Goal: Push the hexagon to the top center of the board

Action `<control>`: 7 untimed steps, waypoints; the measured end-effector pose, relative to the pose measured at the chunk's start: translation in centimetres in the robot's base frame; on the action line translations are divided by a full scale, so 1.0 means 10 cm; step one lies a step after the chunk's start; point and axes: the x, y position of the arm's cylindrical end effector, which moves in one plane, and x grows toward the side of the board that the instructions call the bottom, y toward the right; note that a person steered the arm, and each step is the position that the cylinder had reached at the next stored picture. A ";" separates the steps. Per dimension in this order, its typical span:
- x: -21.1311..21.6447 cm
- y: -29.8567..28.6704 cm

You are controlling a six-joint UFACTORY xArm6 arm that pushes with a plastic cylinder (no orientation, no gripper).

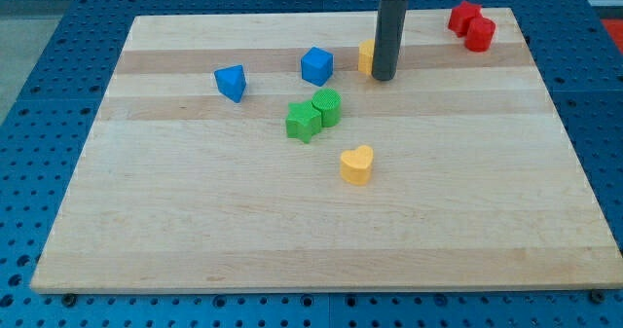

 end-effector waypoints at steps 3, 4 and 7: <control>-0.49 0.00; -0.67 0.00; -0.62 -0.17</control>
